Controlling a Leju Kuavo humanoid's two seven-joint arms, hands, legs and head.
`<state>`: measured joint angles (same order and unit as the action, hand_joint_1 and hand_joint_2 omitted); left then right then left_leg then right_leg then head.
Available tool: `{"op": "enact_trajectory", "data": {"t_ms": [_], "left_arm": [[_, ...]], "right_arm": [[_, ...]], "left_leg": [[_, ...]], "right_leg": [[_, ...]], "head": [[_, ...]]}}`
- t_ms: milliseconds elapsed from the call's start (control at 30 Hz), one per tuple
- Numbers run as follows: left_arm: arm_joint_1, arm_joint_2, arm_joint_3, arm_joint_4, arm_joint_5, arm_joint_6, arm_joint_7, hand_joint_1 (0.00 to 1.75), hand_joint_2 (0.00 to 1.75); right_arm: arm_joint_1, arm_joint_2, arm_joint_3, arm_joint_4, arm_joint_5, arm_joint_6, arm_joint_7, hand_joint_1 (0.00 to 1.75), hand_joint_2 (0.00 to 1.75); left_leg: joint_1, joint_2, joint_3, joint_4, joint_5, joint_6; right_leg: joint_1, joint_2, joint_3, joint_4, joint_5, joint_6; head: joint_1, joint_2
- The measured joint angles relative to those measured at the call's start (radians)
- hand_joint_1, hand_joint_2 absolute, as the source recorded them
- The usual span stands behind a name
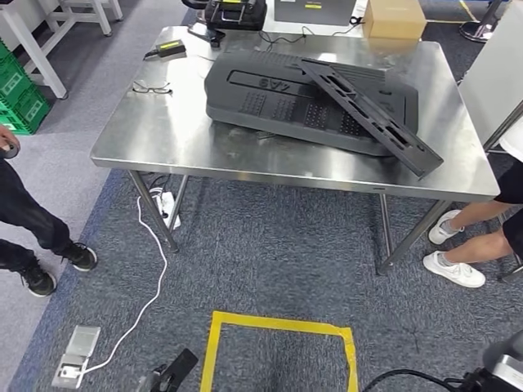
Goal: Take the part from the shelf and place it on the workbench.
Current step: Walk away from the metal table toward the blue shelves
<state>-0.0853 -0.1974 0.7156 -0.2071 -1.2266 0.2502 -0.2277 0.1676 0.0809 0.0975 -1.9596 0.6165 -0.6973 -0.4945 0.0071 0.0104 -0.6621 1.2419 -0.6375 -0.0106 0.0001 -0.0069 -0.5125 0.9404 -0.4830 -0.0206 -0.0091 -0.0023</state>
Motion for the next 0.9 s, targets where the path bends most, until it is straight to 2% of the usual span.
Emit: {"op": "enact_trajectory", "data": {"t_ms": [33,67,100,133,167,200,233,267,333,367,400,467,500,533,567,600,633,667,700,733,767,833,867,900], "left_arm": [[0.0,0.0,0.0,0.0,0.0,0.0,0.0,0.0,0.0],[0.0,0.001,0.0,0.0,0.0,0.0,0.0,0.0,0.0],[0.0,0.001,0.0,0.0,0.0,0.0,0.0,0.0,0.0],[0.0,0.002,0.0,0.0,0.0,0.0,0.0,0.0,0.0],[-0.001,0.002,0.0,0.0,0.0,0.0,-0.001,0.0,0.0],[-0.002,0.002,0.0,0.0,0.0,0.0,-0.002,0.0,0.0],[-0.003,0.002,0.001,0.0,0.0,0.0,-0.002,0.0,0.0],[-0.003,0.002,0.001,0.0,0.0,0.001,-0.003,0.0,0.0],[0.0,0.002,0.001,0.0,0.0,0.001,-0.003,0.0,0.0],[0.001,0.003,0.001,0.0,0.002,0.001,-0.004,0.0,0.0],[0.001,0.003,0.001,0.0,0.003,0.0,-0.004,0.0,0.0],[0.0,0.003,0.002,0.0,0.008,0.0,-0.005,0.0,0.0],[0.0,0.003,0.002,0.0,0.01,0.0,-0.005,0.0,0.0],[0.0,0.003,0.002,0.0,0.012,0.001,-0.006,0.0,0.0],[0.0,0.003,0.002,0.0,0.013,0.001,-0.006,0.0,0.0],[0.0,0.003,0.003,0.0,0.013,0.001,-0.007,0.0,0.0],[0.0,0.003,0.003,0.0,0.013,0.001,-0.008,0.0,0.0],[0.0,0.003,0.003,0.0,0.013,0.001,-0.009,0.0,0.0],[0.0,0.002,0.003,0.0,0.013,0.001,-0.01,0.0,0.0],[0.0,0.002,0.003,0.0,0.013,0.001,-0.011,0.0,0.0],[0.0,0.002,0.003,0.0,0.013,0.001,-0.012,0.0,0.0],[0.002,0.002,0.004,0.0,0.013,0.001,-0.013,0.0,0.0],[0.004,0.002,0.004,0.0,0.013,0.001,-0.012,0.0,0.0],[0.005,0.002,0.005,0.0,0.013,0.001,-0.012,0.0,0.0]], "right_arm": [[0.001,0.001,0.0,0.0,0.0,0.0,0.0,0.0,0.0],[0.003,0.001,0.0,0.0,0.0,0.0,-0.001,0.0,0.0],[0.004,0.002,0.0,0.0,0.0,0.0,-0.002,0.0,0.0],[0.006,0.002,0.0,0.0,0.0,0.0,-0.004,0.0,0.0],[0.008,0.003,-0.001,-0.001,0.0,0.0,-0.006,0.0,0.0],[0.009,0.003,-0.001,-0.002,0.001,0.0,-0.009,0.0,0.0],[0.011,0.004,-0.001,-0.004,0.002,0.0,-0.01,0.0,0.0],[0.012,0.005,-0.002,-0.005,0.002,0.0,-0.011,0.0,0.0],[0.016,0.006,-0.003,-0.006,0.002,0.0,-0.01,0.0,0.0],[0.018,0.006,-0.003,-0.006,0.001,0.0,-0.01,0.0,0.0],[0.02,0.006,-0.003,-0.006,-0.001,0.0,-0.009,0.0,0.0],[0.022,0.005,-0.003,-0.005,-0.003,0.0,-0.007,0.0,0.0],[0.023,0.005,-0.003,-0.005,-0.003,0.0,-0.007,0.0,0.0],[0.024,0.005,-0.003,-0.004,-0.003,0.0,-0.006,0.0,0.0],[0.024,0.005,-0.003,-0.004,-0.003,0.0,-0.006,0.0,0.0],[0.024,0.005,-0.003,-0.004,-0.004,0.0,-0.006,0.0,0.0],[0.024,0.005,-0.003,-0.004,-0.004,0.0,-0.005,0.0,0.0],[0.023,0.004,-0.003,-0.004,-0.003,0.0,-0.003,0.0,0.0],[0.022,0.004,-0.003,-0.005,-0.003,0.0,-0.001,0.0,0.0],[0.021,0.004,-0.002,-0.005,-0.003,0.0,0.001,0.0,0.0],[0.021,0.004,-0.002,-0.006,-0.002,0.0,0.004,0.0,0.0],[0.021,0.002,-0.002,-0.005,-0.002,0.0,0.009,0.0,0.0],[0.022,0.002,-0.002,-0.005,-0.001,0.0,0.011,0.0,0.0],[0.021,0.002,-0.002,-0.004,0.0,0.0,0.012,0.0,0.0]], "left_leg": [[0.002,0.0,0.001,0.037,0.001,-0.003],[0.005,0.0,0.017,0.041,0.023,-0.006],[0.008,0.0,0.048,0.009,0.054,-0.008],[0.012,0.0,0.093,-0.05,0.077,-0.011],[0.014,-0.002,0.14,-0.121,0.083,-0.013],[0.014,-0.004,0.176,-0.181,0.076,-0.01],[0.014,-0.006,0.197,-0.22,0.064,-0.005],[0.011,-0.007,0.202,-0.236,0.057,0.003],[0.01,-0.005,0.186,-0.236,0.069,0.023],[0.01,-0.002,0.175,-0.235,0.08,0.033],[0.01,0.0,0.161,-0.236,0.092,0.042],[0.006,0.003,0.133,-0.234,0.115,0.052],[0.003,0.004,0.119,-0.233,0.126,0.054],[-0.001,0.004,0.104,-0.233,0.137,0.056],[-0.005,0.005,0.09,-0.232,0.148,0.058],[-0.009,0.005,0.077,-0.232,0.159,0.059],[-0.013,0.004,0.065,-0.232,0.17,0.059],[-0.017,0.003,0.057,-0.232,0.179,0.059],[-0.02,0.002,0.05,-0.232,0.188,0.057],[-0.02,0.002,0.046,-0.232,0.198,0.053],[-0.019,0.002,0.042,-0.233,0.208,0.049],[-0.016,0.002,0.032,-0.236,0.222,0.039],[-0.015,0.001,0.024,-0.228,0.206,0.034],[-0.015,-0.001,0.013,-0.203,0.171,0.029]], "right_leg": [[-0.001,0.0,-0.019,0.009,0.007,0.002],[-0.002,-0.001,-0.039,0.02,0.014,0.005],[-0.003,0.0,-0.058,0.032,0.019,0.008],[-0.005,0.0,-0.076,0.046,0.023,0.013],[-0.005,0.001,-0.093,0.061,0.026,0.018],[-0.004,0.002,-0.107,0.074,0.029,0.023],[-0.003,0.002,-0.117,0.083,0.035,0.029],[-0.003,0.002,-0.123,0.087,0.043,0.036],[-0.005,0.004,-0.132,0.09,0.048,0.048],[-0.007,0.005,-0.14,0.103,0.026,0.054],[-0.009,0.006,-0.15,0.133,-0.013,0.059],[-0.011,0.006,-0.174,0.245,-0.115,0.067],[-0.011,0.006,-0.182,0.308,-0.147,0.068],[-0.011,0.006,-0.179,0.351,-0.156,0.067],[-0.01,0.006,-0.162,0.364,-0.144,0.064],[-0.008,0.006,-0.128,0.34,-0.117,0.057],[-0.004,0.007,-0.077,0.279,-0.091,0.047],[0.003,0.007,-0.014,0.198,-0.077,0.034],[0.009,0.007,0.045,0.111,-0.076,0.023],[0.015,0.007,0.088,0.045,-0.082,0.015],[0.02,0.006,0.111,0.006,-0.087,0.012],[0.021,0.004,0.105,-0.015,-0.071,0.007],[0.02,0.002,0.093,-0.017,-0.056,0.001],[0.017,-0.001,0.078,-0.019,-0.041,-0.004]], "head": [[0.0,0.0],[0.0,0.0],[0.0,0.0],[0.0,0.0],[-0.001,0.0],[-0.001,0.0],[-0.001,0.0],[-0.001,0.0],[0.0,0.0],[0.001,0.0],[0.002,0.0],[0.004,0.0],[0.004,0.0],[0.004,0.0],[0.003,0.0],[0.003,0.0],[0.003,0.0],[0.003,0.0],[0.003,0.0],[0.001,0.0],[0.0,0.0],[-0.001,0.0],[-0.001,0.0],[-0.001,0.0]]}}
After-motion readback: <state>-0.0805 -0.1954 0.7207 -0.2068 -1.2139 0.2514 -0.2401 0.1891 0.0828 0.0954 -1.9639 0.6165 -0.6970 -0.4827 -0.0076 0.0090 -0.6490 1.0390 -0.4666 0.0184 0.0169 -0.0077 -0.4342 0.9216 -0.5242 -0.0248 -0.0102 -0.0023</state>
